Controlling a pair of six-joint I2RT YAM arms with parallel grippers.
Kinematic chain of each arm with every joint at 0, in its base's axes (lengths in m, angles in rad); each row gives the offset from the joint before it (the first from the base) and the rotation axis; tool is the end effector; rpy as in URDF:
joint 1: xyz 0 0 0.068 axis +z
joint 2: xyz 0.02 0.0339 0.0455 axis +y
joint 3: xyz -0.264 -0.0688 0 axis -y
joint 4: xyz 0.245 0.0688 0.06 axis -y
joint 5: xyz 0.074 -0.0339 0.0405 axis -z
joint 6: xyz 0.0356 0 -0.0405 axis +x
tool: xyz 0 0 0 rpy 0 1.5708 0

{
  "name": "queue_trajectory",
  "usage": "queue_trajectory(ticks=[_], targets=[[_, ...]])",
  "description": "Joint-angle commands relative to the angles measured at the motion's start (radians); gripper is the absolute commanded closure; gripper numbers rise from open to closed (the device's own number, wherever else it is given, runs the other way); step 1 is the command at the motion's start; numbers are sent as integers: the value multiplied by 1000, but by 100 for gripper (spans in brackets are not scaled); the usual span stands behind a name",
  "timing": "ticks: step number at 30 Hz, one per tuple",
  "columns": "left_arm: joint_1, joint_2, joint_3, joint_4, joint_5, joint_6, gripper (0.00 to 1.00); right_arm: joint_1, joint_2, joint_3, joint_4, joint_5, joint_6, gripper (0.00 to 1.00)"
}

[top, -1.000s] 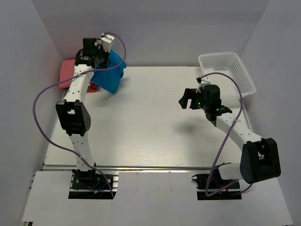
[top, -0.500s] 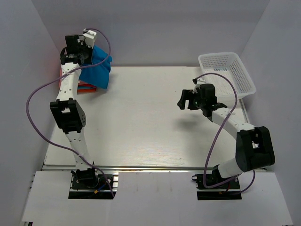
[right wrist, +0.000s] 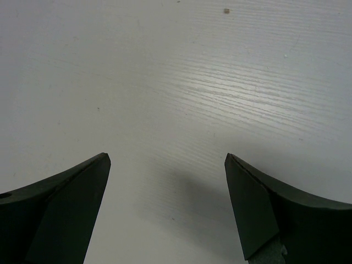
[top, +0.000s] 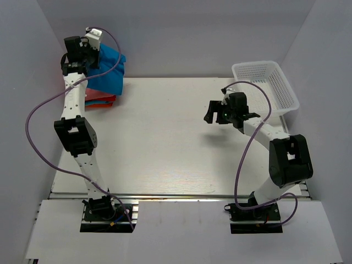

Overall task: Fold and stack the t-shirts
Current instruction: Put the neatly folded tshirt into the corner of the board with the left arm

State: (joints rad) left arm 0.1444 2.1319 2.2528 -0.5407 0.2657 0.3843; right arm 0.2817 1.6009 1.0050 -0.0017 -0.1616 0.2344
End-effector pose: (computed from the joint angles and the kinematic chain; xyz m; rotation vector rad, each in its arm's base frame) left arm 0.4916 0.0620 0.3820 0.4050 1.9339 0.0797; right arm 0.3390 0.1041 0.2281 -0.1460 2.1930 0.4684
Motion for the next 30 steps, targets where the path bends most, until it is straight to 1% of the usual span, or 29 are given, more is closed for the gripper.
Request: queue_trajectory(ticks=[1, 6, 9, 15, 21, 24, 25, 26, 27, 28, 29, 30], targets=[[33, -90, 60, 102, -5, -15, 100, -3, 34, 64, 20, -59, 17, 10], [56, -52, 60, 133, 4, -15, 100, -3, 71, 89, 32, -101, 28, 10], [67, -24, 60, 133, 15, -15, 100, -3, 77, 93, 28, -87, 25, 10], [86, 46, 50, 176, -16, -5, 100, -3, 88, 110, 25, -79, 23, 10], [95, 92, 34, 246, -120, 21, 100, -3, 113, 139, 9, -75, 31, 10], [95, 115, 25, 304, -204, 4, 100, 2, 120, 152, 8, -82, 26, 10], [95, 128, 25, 314, -256, -5, 100, 1, 119, 159, 3, -73, 20, 10], [95, 128, 25, 314, -276, -5, 100, 1, 122, 159, 3, -67, 19, 10], [95, 138, 37, 329, -305, -5, 87, -1, 119, 159, 3, -59, 17, 10], [95, 138, 37, 340, -366, -15, 63, -3, 114, 159, 3, -59, 14, 10], [95, 138, 47, 340, -390, -15, 29, 2, 113, 161, 3, -53, 14, 10], [95, 138, 47, 350, -404, -15, 0, 1, 111, 161, 3, -53, 13, 10]])
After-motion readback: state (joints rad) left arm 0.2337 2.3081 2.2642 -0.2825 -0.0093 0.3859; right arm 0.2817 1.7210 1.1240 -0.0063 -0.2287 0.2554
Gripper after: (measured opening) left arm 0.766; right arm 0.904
